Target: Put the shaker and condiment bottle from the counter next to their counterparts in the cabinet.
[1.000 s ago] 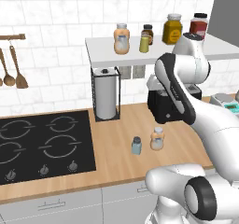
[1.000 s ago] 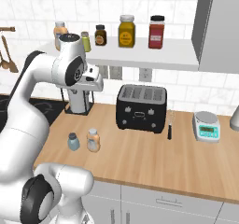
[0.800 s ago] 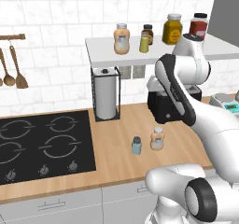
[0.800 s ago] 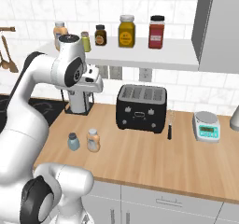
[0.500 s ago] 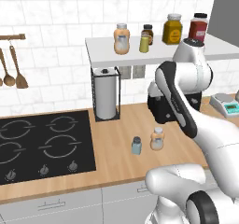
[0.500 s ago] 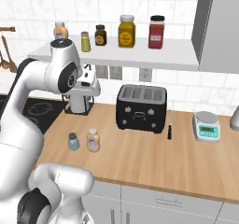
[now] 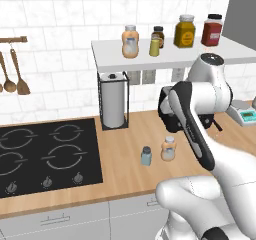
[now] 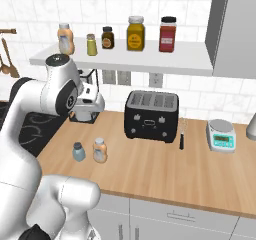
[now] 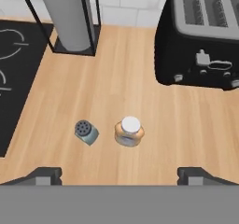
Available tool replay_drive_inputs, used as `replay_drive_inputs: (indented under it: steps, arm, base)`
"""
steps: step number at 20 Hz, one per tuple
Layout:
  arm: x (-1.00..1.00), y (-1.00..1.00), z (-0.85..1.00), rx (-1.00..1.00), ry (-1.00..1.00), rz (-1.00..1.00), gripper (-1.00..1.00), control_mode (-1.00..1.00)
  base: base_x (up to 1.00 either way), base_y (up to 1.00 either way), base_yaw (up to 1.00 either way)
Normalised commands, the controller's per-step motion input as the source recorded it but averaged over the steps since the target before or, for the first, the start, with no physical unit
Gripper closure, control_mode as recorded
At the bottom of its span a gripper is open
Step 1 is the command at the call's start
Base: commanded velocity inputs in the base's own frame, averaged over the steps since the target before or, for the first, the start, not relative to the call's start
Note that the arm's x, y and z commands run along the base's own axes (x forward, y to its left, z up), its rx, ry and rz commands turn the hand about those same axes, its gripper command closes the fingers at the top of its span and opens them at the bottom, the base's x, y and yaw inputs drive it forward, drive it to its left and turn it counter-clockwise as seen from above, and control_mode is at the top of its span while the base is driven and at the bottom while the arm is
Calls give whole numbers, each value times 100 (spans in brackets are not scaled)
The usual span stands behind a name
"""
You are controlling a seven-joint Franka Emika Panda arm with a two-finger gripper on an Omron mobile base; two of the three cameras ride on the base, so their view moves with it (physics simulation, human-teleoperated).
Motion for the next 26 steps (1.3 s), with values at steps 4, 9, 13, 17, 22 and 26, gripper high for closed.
replay_drive_inputs:
  steps: [4,9,13,17,22,26]
  arm:
    - [-29,4,-19,-3,-8,0,-100,-100]
    - [-28,31,-25,-13,-8,-4,-100,-100]
    - [-18,33,-30,-5,-30,-22,-100,-100]
    - [-52,14,-40,0,-27,-11,-100,-100]
    - [-13,37,-34,0,-27,-15,-100,-100]
    - [0,53,-41,-2,-29,-23,-100,-100]
  base:
    - [0,0,0]
    - [0,0,0]
    - [0,0,0]
    - [0,0,0]
    - [0,0,0]
    - [0,0,0]
